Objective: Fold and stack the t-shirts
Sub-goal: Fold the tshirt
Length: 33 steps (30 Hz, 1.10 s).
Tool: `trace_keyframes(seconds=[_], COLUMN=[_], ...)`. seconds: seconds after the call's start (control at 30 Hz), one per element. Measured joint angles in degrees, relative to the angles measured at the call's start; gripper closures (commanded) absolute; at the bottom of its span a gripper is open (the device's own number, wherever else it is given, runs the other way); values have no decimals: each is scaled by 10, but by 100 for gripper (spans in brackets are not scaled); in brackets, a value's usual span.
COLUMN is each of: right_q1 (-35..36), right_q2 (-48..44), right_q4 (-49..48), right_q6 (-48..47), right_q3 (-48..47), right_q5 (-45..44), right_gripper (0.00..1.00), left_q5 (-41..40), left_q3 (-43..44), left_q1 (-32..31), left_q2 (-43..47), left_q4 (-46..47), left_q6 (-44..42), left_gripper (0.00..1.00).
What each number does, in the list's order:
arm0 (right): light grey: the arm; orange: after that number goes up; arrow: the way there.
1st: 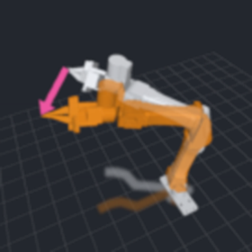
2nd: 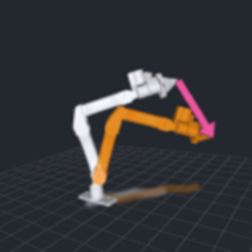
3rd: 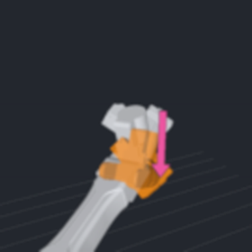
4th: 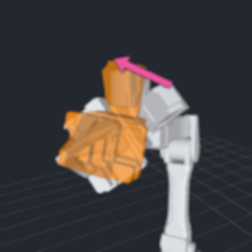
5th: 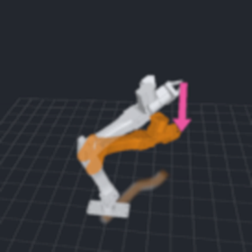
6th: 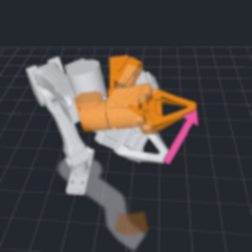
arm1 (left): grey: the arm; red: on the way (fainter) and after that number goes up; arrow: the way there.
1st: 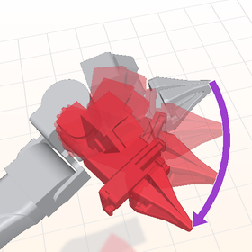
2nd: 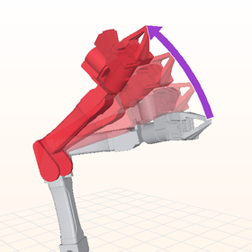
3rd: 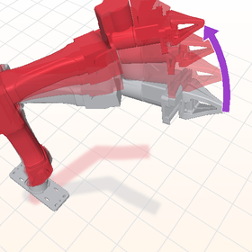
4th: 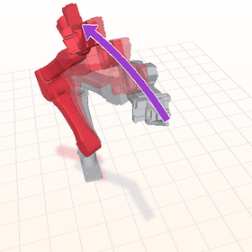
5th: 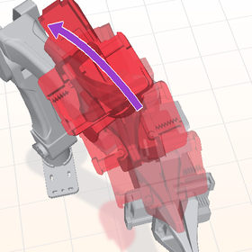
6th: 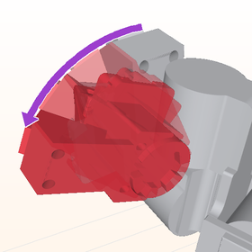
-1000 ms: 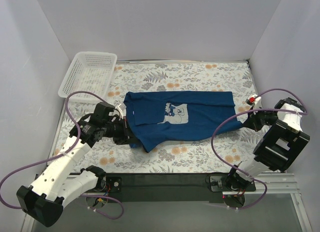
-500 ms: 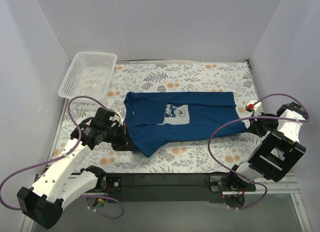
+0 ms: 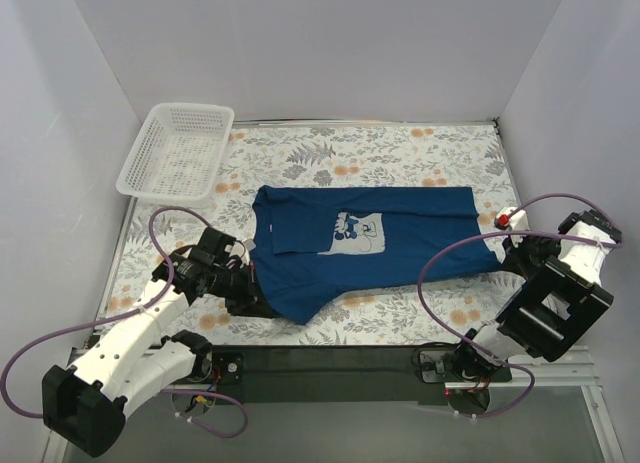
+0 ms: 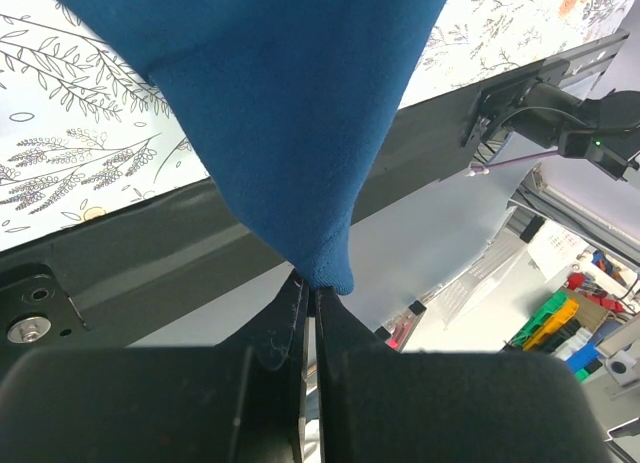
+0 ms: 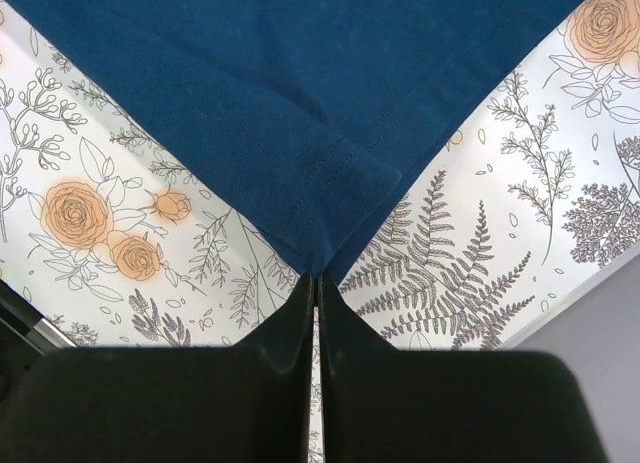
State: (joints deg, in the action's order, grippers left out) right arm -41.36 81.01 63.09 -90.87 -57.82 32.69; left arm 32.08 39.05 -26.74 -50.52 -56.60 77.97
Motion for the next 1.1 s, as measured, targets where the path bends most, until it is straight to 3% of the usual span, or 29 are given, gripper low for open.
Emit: trace_keyframes(seconds=[0.47, 1.1], right_q1=[-3, 30], right_q2=[51, 165], right_q4=[0, -3], right_q6=[-9, 66], right_q3=[10, -91], right_q5=[10, 39], right_gripper=[99, 99], left_q5=[-14, -45], left_q3=[56, 120], left_q1=[0, 0], left_q2=[-44, -147], left_q4=[1, 65], left_q6=[-5, -11], left_gripper=[100, 100])
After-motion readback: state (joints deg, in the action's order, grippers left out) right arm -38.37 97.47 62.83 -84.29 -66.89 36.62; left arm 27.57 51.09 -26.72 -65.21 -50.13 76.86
